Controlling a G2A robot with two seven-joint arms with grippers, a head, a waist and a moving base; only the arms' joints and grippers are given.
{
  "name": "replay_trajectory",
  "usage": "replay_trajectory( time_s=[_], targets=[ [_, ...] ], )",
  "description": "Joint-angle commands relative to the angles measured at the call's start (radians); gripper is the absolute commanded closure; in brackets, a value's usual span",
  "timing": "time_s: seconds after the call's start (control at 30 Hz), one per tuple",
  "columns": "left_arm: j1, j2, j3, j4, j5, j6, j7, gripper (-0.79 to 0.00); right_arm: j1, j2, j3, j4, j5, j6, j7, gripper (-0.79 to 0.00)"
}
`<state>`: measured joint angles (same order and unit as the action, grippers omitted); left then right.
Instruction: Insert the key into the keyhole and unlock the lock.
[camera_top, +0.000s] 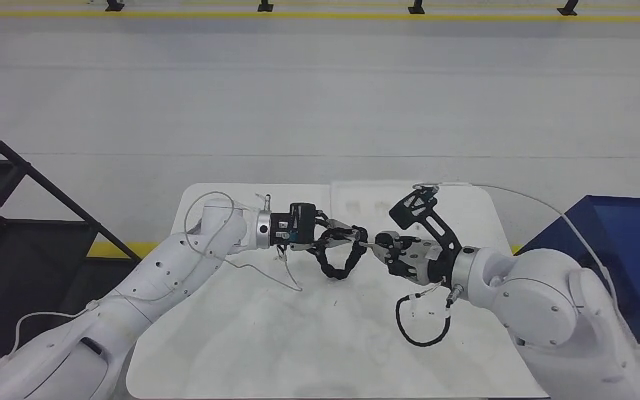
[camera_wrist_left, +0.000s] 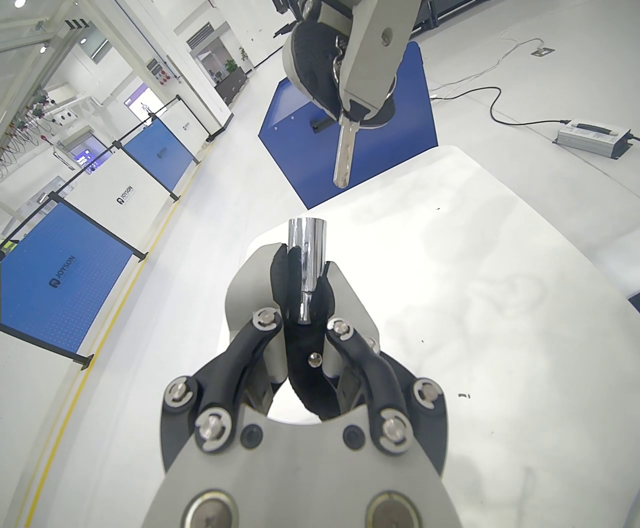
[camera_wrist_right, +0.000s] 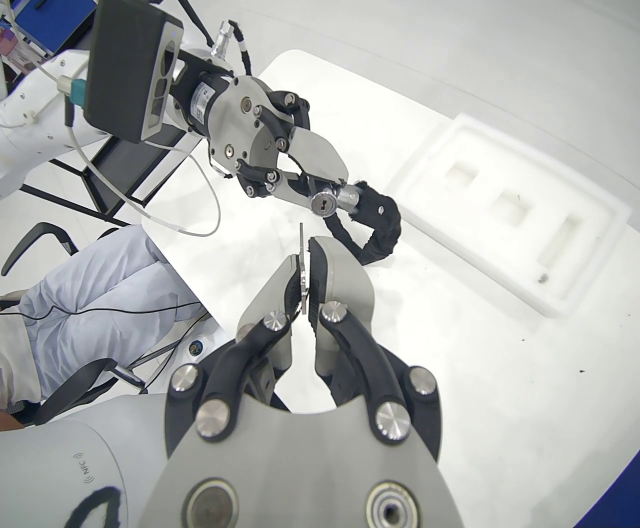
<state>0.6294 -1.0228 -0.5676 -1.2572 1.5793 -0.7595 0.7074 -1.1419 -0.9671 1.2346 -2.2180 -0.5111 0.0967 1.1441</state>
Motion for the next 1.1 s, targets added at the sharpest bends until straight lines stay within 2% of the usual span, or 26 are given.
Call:
replay_trajectory(
  time_s=[0.0, 1.07],
  targets=[
    [0.005, 0.0, -0.006, -0.007, 0.001, -0.006, -0.008, 0.0, 0.003, 0.0, -0.005, 0.004, -0.004, 0.003, -0.003, 0.0],
    [0.041, -0.012, -0.059, -0.016, 0.072, -0.053, 0.012, 0.0, 0.042, -0.004, -0.038, 0.074, 0.024, 0.003, 0.005, 0.0]
  ],
)
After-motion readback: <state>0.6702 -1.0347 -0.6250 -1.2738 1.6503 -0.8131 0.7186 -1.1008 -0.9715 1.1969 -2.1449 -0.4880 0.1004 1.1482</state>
